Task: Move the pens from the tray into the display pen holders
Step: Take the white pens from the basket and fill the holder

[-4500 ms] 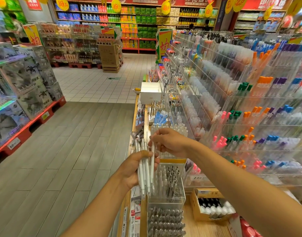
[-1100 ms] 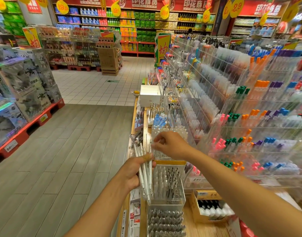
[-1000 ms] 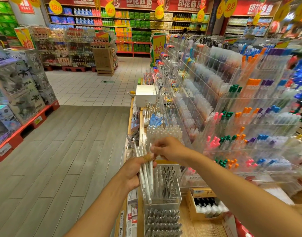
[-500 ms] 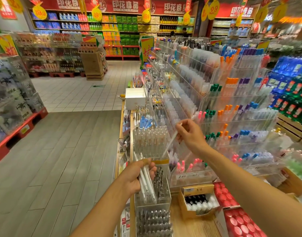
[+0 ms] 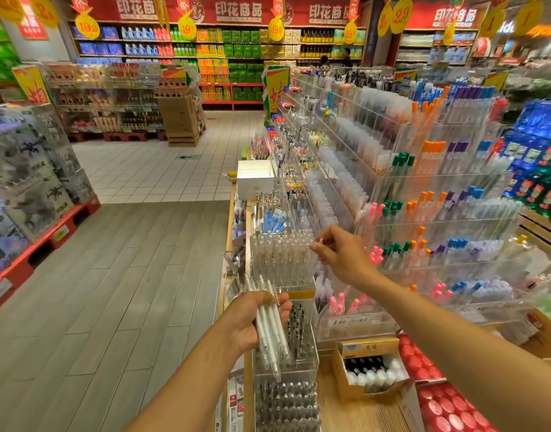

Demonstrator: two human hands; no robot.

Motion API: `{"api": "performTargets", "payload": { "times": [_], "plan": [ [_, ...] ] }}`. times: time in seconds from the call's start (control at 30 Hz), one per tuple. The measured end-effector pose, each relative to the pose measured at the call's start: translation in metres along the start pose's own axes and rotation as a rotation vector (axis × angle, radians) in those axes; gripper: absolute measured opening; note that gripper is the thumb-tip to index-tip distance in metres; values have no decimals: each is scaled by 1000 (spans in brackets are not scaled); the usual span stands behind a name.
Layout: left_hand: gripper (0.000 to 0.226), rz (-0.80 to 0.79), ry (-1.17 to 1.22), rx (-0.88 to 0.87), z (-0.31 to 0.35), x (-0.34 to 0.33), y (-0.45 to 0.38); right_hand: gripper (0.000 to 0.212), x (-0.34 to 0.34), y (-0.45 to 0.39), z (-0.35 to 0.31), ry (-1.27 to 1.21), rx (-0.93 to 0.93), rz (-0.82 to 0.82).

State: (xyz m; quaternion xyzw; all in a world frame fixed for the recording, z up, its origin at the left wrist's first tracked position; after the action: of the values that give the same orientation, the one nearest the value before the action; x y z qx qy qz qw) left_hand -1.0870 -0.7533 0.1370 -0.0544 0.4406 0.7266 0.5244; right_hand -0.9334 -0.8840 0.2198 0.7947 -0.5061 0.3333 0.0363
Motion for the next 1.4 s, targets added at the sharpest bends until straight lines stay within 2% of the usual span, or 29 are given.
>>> {"api": "performTargets", "payload": {
  "times": [0.07, 0.43, 0.57, 0.67, 0.73, 0.8, 0.93, 1.03, 1.13, 1.2, 1.27, 1.33, 1.4],
  "plan": [
    [21, 2, -7, -7, 0, 1, 1, 16, -9, 1, 1, 22, -15, -45],
    [18, -37, -27, -32, 1, -8, 9, 27, -11, -5, -4, 222, -51, -70],
    [15, 2, -14, -52, 1, -11, 9, 31, -11, 2, 6, 213, -186, -99],
    [15, -2, 10, -59, 1, -11, 11, 24, -18, 14, 16, 44, -339, -241],
    [15, -29, 18, -62, 0, -13, 11, 16, -28, 23, 11, -146, -335, -410],
    [19, -66, 1, -66, -2, -18, 13, 18, -39, 33, 1, -333, -316, -563],
    [29, -97, 15, -82, -2, -25, 15, 15, -47, 42, -11, -505, -298, -668],
    [33, -123, 51, -70, -2, -26, 17, 18, -48, 44, -14, -617, -308, -643],
    [25, -125, 62, -52, -3, -24, 16, 23, -46, 44, -18, -651, -281, -618],
    [19, -93, 45, -51, -3, -20, 13, 24, -37, 36, -19, -689, -283, -486],
    [15, -39, 58, -52, -4, -13, 12, 15, -21, 23, -20, -694, -245, -287],
    [14, 5, 95, -50, -7, -5, 11, 10, -2, 11, -24, -580, -139, -103],
    [15, 38, 113, -44, -9, 0, 11, 10, 11, 4, -30, -406, -21, 8]
  ]
}}
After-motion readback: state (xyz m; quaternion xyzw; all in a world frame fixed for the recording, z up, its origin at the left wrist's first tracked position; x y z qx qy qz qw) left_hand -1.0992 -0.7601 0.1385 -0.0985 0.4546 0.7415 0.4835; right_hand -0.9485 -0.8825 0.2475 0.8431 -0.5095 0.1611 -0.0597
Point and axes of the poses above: each hand's wrist, its own y-axis away from the middle knuckle, its own x-axis out of the back of the hand, z = x × y, the point moved 6 cm from there along -y, towards the middle knuckle, and after that the axes turned 2 degrees about -y, right-handed, at the moved point
